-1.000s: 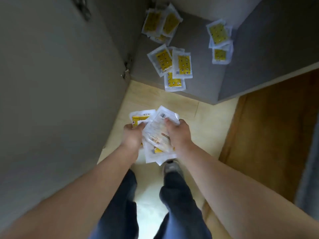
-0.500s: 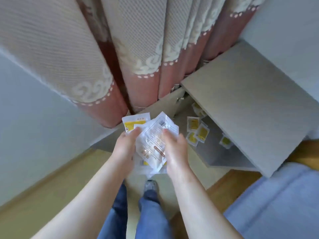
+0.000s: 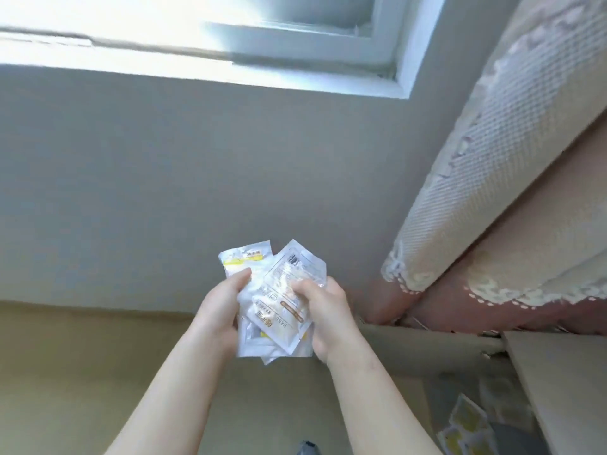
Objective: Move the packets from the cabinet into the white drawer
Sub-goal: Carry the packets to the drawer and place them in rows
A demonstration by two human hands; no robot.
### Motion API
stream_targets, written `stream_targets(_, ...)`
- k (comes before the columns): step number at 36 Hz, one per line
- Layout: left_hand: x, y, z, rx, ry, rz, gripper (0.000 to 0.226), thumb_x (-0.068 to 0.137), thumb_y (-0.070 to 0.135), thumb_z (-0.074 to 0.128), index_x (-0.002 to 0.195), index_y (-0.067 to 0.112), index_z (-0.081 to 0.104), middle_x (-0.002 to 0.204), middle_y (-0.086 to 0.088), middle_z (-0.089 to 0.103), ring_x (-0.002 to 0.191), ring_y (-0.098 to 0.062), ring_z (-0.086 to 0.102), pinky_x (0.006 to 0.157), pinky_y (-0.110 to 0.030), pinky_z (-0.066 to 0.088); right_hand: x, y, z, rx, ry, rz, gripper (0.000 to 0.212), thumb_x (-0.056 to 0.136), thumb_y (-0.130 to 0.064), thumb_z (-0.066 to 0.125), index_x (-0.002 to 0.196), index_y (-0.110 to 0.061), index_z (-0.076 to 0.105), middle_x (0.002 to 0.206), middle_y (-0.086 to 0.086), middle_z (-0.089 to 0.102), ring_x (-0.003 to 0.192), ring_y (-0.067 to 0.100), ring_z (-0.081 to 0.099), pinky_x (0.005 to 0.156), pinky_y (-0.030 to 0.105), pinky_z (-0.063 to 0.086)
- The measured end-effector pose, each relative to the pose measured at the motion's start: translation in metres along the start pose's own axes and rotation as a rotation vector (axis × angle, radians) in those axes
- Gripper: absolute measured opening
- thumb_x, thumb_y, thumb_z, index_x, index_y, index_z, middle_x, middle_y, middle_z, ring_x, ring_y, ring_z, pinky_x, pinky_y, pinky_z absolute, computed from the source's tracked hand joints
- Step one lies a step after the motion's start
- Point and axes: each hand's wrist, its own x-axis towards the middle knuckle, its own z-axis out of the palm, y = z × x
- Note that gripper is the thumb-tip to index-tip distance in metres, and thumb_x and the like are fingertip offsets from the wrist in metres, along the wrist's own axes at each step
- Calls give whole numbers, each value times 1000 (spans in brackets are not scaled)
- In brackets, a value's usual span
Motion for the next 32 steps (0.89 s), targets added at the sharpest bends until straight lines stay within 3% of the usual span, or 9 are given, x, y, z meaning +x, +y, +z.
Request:
stream_targets(3, -10, 33, -51, -86, 28, 55, 39, 95, 35, 47, 115, 5, 62, 107, -20, 69, 98, -36, 65, 82, -47, 50, 0, 11, 60, -46, -105, 5, 22, 88, 3, 50, 108, -4, 54, 98, 18, 66, 76, 27, 65, 67, 36, 54)
stream_targets(6, -26, 68, -100, -139, 56, 172, 42, 97, 37, 42, 114, 2, 60, 107, -22, 68, 94, -35, 65, 73, -43, 49, -1, 25, 121, -76, -166, -3, 19, 89, 4, 50, 105, -5, 55, 95, 16, 66, 78, 28, 64, 69, 37, 54)
stream_targets(8, -41, 90, -132, -152, 43, 249, 43, 96, 36, 44, 115, 2, 60, 108, -21, 68, 97, -35, 66, 79, -45, 50, -1, 37, 162, -116, -210, -6, 18, 89, 2, 52, 105, -6, 54, 93, 14, 66, 76, 26, 64, 65, 35, 54)
stream_targets(13, -83, 142, -218, -158, 74, 498, 44, 79, 15, 59, 121, 2, 57, 110, -19, 69, 100, -34, 67, 84, -45, 51, -2, 70, 269, -183, -358, -47, 23, 87, -2, 52, 110, -4, 54, 95, 16, 64, 76, 26, 62, 64, 34, 53)
stream_targets(16, -105, 163, -265, -124, 180, 620, 33, 85, -1, 56, 118, 2, 57, 107, -17, 70, 99, -33, 67, 81, -43, 51, -7, 95, 329, -234, -464, -38, 36, 77, -8, 54, 112, 2, 53, 88, 15, 60, 73, 25, 59, 62, 33, 52)
stream_targets(20, -120, 182, -330, -209, 388, 700, 27, 87, -9, 52, 112, 0, 59, 103, -20, 70, 97, -36, 66, 84, -47, 51, -20, 129, 398, -304, -603, -41, 21, 83, -5, 54, 103, 0, 54, 82, 12, 62, 67, 24, 62, 62, 34, 52)
stream_targets(25, -131, 203, -400, -365, 572, 744, 23, 88, -10, 51, 106, -2, 60, 99, -22, 69, 87, -36, 65, 78, -45, 52, -27, 163, 471, -433, -761, 1, 32, 73, -3, 60, 104, -9, 56, 93, 14, 66, 78, 27, 65, 65, 35, 50)
stream_targets(29, -128, 225, -446, -455, 670, 756, 19, 88, -8, 52, 105, -2, 59, 98, -22, 68, 82, -33, 65, 70, -41, 52, -17, 183, 529, -492, -860, 6, 20, 78, 3, 55, 93, -10, 57, 91, 14, 64, 78, 27, 63, 64, 34, 50)
stream_targets(32, -121, 254, -479, -522, 728, 787, 16, 88, -6, 54, 102, -2, 58, 97, -21, 67, 83, -33, 64, 71, -42, 51, -5, 197, 579, -518, -931, 21, 31, 66, -9, 62, 96, -10, 58, 97, 16, 66, 88, 32, 66, 72, 42, 55)
